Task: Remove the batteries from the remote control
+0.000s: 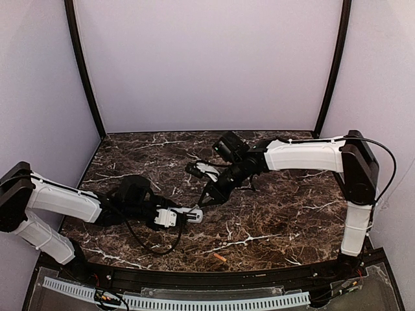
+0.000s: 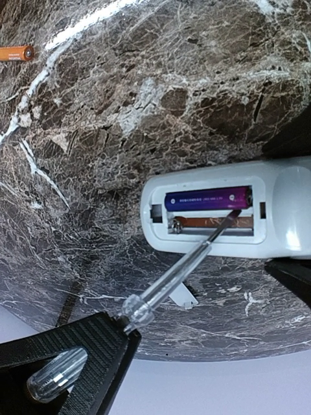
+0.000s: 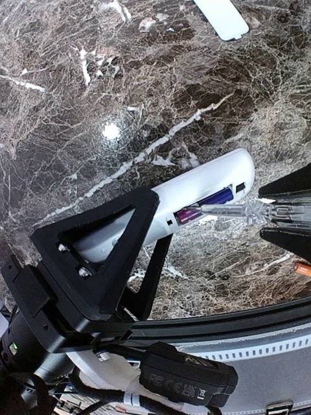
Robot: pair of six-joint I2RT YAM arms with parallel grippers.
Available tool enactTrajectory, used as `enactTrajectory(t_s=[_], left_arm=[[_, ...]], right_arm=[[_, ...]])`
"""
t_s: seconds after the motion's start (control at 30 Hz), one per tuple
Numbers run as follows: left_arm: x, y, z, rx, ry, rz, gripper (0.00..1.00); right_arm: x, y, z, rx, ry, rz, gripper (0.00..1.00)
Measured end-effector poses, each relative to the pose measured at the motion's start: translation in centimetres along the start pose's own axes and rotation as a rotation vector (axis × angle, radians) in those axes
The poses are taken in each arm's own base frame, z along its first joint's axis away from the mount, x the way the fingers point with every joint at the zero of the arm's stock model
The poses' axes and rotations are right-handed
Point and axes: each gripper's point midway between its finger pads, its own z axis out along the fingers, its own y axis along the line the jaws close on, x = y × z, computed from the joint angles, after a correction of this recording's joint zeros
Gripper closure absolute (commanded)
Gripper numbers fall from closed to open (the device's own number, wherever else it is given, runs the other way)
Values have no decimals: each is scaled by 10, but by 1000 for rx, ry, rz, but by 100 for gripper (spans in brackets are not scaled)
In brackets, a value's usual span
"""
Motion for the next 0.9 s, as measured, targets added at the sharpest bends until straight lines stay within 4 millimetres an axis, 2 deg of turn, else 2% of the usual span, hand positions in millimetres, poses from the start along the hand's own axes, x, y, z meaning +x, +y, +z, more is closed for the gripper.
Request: enactTrajectory(t_s=[0.47, 0.9], left_arm=[[6, -6, 3, 22, 22, 3, 100], [11, -9, 2, 31, 48, -1, 100]], right_arm=[[5, -4, 9, -16, 13, 17, 100], [-1, -11, 16, -55, 30, 91, 100]])
